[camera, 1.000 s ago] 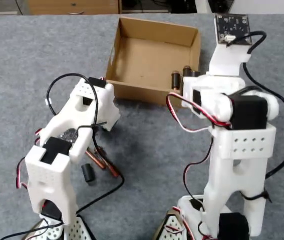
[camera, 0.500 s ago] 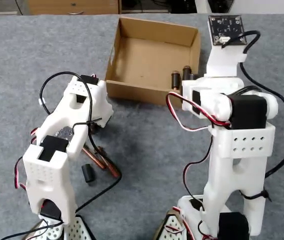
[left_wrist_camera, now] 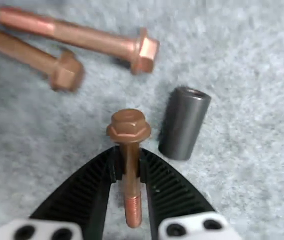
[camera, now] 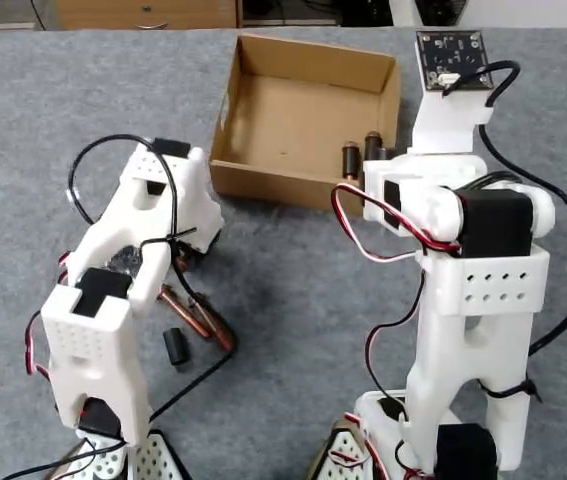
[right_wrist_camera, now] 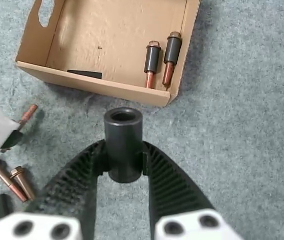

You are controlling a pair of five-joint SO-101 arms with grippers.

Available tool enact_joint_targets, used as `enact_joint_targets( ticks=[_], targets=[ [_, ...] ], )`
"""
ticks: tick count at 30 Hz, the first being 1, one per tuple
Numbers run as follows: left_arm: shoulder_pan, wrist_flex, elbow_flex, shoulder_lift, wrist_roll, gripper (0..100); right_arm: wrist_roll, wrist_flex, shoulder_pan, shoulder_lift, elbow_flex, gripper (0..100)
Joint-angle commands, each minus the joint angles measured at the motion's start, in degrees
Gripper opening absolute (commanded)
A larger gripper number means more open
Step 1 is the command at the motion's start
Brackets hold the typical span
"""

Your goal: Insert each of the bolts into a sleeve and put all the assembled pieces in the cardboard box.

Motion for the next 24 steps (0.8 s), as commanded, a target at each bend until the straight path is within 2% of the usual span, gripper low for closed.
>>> enact_joint_targets(
  ticks=[1,5,12,24],
  targets=[
    [-0.79,6.77,-4.84,-5.14,0.18,2,0.53,0.09,-0.22,0.04,-0.66,0.2],
    [-2.64,9.14,-6.15,-8.04,0.18,2,0.53,0.18,-0.13,0.04,-0.66,0.2],
    [-11.78,8.97,-6.86,-8.75,0.18,2,0.53,0.18,2.68,0.04,-0.40,0.2],
    [-14.86,5.19,-6.86,-9.10,0.09,2,0.53,0.62,2.42,0.04,-0.40,0.2]
  ],
)
